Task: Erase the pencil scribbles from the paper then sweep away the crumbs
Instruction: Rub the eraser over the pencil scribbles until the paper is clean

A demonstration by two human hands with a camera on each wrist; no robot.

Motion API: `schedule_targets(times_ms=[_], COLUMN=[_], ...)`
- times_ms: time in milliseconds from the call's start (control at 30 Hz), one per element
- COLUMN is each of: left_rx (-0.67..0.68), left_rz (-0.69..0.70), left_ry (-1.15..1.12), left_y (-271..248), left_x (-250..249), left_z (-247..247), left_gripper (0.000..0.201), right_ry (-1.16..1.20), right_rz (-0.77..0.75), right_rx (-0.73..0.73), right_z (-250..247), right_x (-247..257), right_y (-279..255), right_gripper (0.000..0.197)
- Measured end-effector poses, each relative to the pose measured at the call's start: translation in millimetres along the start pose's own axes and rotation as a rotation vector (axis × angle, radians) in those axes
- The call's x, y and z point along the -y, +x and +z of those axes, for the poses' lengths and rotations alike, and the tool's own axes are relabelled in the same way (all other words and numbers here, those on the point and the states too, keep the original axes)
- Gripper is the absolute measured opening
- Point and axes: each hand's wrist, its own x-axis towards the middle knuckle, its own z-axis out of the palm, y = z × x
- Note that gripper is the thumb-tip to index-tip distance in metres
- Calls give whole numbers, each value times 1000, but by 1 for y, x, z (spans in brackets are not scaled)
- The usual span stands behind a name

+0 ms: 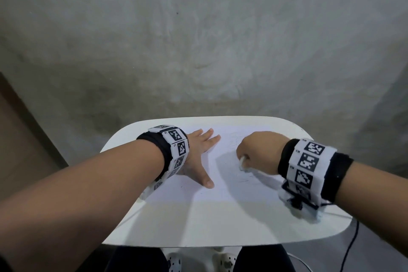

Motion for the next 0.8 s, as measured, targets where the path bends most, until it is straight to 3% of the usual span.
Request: schedule_targets(times_ms=[67, 200, 333, 467, 600, 733, 800], left_rx=[13, 13, 17, 6, 12, 16, 25], left_rz=[2, -2, -1, -3, -7, -18, -18], left_ry=[2, 13, 13, 16, 16, 15, 13], left_y=[0, 0, 1, -1, -1, -3, -3], left_x=[0, 0, 1, 0, 0, -3, -3], left_z=[-1, -1, 0, -1, -1, -2, -4], left_gripper=[131, 131, 132, 130, 130, 129, 129], right_ry=[7, 40, -27, -11, -44, -24, -61], right_rz=[-68, 30, -68, 70, -42, 72, 22], right_rx=[36, -21, 27, -51, 9, -46, -49], right_z=[8, -2, 7, 0, 12, 1, 7], right_x=[11, -8, 12, -9, 10, -13, -3], right_y=[-3, -2, -6, -5, -9, -6, -7], right_gripper=[10, 13, 12, 12, 20, 14, 15])
